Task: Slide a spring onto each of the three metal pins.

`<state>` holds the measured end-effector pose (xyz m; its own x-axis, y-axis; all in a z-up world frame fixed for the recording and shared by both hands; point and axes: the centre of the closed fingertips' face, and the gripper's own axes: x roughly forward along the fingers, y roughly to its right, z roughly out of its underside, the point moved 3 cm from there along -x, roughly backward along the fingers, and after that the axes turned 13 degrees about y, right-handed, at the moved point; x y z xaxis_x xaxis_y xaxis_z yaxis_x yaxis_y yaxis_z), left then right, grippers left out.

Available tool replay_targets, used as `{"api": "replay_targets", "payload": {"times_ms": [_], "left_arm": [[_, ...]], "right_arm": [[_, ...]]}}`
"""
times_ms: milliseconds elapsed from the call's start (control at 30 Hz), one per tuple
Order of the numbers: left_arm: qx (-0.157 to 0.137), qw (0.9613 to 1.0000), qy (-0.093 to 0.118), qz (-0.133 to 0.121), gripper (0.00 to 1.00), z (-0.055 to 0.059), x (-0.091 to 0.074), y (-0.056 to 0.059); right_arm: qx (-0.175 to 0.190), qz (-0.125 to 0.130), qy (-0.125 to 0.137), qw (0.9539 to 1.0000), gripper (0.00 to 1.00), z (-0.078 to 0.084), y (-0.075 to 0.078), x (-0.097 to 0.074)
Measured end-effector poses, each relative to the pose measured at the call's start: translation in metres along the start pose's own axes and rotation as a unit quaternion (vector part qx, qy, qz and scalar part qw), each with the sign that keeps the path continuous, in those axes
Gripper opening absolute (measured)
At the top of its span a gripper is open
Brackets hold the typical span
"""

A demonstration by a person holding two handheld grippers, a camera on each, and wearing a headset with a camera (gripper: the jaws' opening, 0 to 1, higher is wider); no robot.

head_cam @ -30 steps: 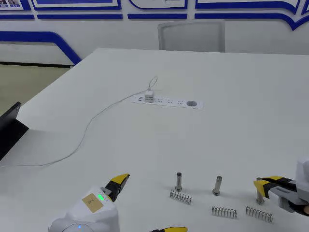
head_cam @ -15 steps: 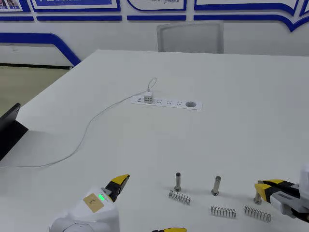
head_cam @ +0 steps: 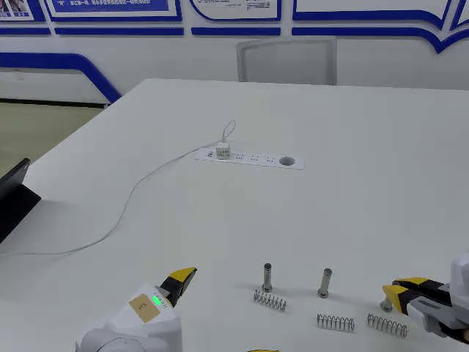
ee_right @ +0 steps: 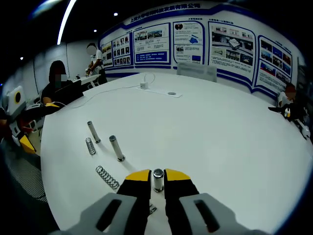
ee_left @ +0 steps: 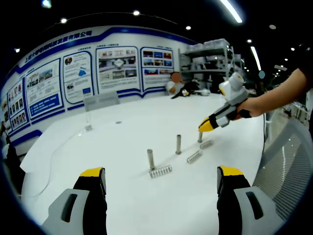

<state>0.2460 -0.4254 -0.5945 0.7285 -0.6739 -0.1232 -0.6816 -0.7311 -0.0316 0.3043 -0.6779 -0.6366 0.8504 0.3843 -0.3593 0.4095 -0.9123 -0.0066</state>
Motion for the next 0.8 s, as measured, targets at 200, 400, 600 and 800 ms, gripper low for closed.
{"api": "replay_targets", "payload": {"times_ms": [200, 400, 600, 800], "left_arm": [[0.002, 1.0000, -0.003, 0.001, 0.96, 0.001, 0.000, 0.000], [0.004, 1.0000, -0.006, 0.002, 0.96, 0.003, 0.000, 0.000], [0.006, 0.9999, -0.011, 0.002, 0.96, 0.004, 0.000, 0.000], [0.008, 0.9999, -0.012, 0.003, 0.97, 0.005, 0.000, 0.001]], "right_arm": [[0.006, 0.000, 0.006, 1.0000, 0.16, -0.002, 0.003, -0.005], [0.010, -0.009, 0.009, 0.9999, 0.22, -0.001, 0.007, -0.014], [0.019, -0.026, 0.010, 0.9994, 0.23, 0.005, 0.009, -0.020], [0.007, -0.079, -0.006, 0.9968, 0.23, 0.017, -0.004, -0.020]]}}
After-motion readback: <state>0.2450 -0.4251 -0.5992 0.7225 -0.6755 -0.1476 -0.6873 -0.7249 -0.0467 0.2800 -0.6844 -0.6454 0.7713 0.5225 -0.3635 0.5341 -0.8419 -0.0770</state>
